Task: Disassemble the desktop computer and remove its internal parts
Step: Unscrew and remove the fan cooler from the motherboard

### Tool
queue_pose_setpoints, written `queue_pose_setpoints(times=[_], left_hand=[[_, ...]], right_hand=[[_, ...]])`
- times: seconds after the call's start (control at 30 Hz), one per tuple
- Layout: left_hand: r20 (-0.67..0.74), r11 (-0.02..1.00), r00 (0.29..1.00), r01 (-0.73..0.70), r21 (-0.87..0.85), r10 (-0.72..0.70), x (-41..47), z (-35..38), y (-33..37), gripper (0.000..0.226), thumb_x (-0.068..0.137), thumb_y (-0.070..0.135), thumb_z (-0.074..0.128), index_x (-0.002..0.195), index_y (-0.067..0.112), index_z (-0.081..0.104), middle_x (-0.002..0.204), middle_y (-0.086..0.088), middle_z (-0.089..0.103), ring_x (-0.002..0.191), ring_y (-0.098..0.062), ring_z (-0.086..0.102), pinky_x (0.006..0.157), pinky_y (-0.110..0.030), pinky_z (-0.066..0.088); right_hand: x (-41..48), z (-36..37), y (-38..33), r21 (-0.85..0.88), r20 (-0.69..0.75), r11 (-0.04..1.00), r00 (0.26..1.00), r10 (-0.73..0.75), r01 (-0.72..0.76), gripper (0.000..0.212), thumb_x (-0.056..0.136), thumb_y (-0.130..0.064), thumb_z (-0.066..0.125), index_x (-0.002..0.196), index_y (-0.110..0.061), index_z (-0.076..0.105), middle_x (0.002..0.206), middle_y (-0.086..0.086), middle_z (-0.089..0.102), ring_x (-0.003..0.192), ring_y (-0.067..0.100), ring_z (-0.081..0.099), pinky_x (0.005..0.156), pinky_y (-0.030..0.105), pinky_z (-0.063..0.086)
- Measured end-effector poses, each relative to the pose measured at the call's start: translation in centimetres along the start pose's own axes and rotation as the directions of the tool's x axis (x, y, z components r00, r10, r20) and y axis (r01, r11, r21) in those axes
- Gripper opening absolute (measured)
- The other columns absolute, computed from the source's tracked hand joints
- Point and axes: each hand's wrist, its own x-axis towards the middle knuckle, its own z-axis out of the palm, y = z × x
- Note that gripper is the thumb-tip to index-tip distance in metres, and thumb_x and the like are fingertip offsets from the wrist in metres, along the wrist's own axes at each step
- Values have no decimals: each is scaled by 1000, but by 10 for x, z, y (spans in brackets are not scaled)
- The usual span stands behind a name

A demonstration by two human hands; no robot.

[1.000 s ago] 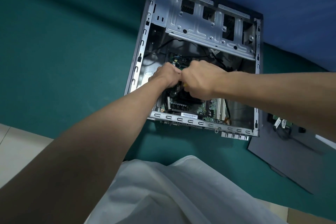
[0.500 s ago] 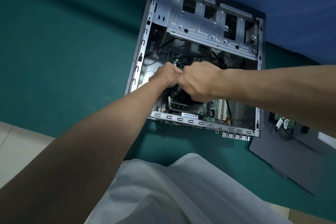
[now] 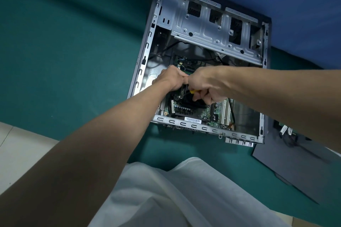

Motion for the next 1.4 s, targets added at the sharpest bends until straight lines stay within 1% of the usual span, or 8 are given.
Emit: queue_pose_setpoints(times=[0.07,0.13,0.27,0.47,0.67,0.77,0.87,1.4], left_hand=[[-15,1000,1000,3,12,-3,-2,-1,0,28,89,25,67,65,13,61,115,-14,67,108,-31,61,92,-39,50],[-33,1000,999,-2,22,2,-2,-1,1,19,90,19,62,72,13,59,117,-14,66,110,-32,60,94,-42,49],[8,999,1000,-27,23,27,-5,-1,2,16,90,19,62,78,23,72,117,-2,69,111,-25,61,99,-40,47],[29,996,996,-84,-4,84,-14,2,0,27,86,48,65,108,33,72,121,4,67,112,-20,60,101,-42,44],[-113,1000,993,-19,-18,17,-11,-1,-7,30,99,39,50,79,21,64,90,7,66,67,-11,53,77,-33,53],[-148,994,986,85,67,-75,-11,-2,-14,19,99,26,53,107,20,68,90,10,67,67,-7,52,54,-19,37],[-151,986,983,122,116,-104,-12,-1,-18,19,96,13,56,108,22,69,118,4,67,96,-14,61,80,-26,47],[-130,983,980,163,86,-151,-15,-2,-15,35,94,-5,47,111,17,66,126,-2,63,107,-14,59,97,-26,41]], right_hand=[[-3,5,1,-474,-85,860,963,-256,187,14,98,-10,43,102,-4,54,72,7,51,55,15,44,41,23,37],[-8,4,8,-899,37,351,846,-533,261,10,96,-14,41,89,-10,46,73,5,48,65,21,51,56,30,43],[-16,-3,22,-938,340,-306,599,-725,162,38,101,-25,24,66,-14,34,64,-1,41,63,20,52,59,31,39],[-4,-21,54,-986,62,48,619,-783,159,16,94,-21,41,108,-21,49,76,-5,60,80,23,53,80,39,31],[30,-30,89,-626,-269,655,671,-691,423,23,89,-13,56,105,-15,39,110,7,47,81,23,52,74,39,48],[47,-16,88,-708,-185,579,684,-705,405,80,82,-65,54,142,-20,25,145,8,28,76,18,58,53,26,44],[60,-1,81,-840,-97,443,716,-692,315,118,63,-80,53,150,-20,1,157,9,14,56,12,50,39,22,33],[78,15,82,-778,-200,529,666,-719,338,82,59,-49,85,113,-12,35,104,4,38,44,9,43,32,21,25]])
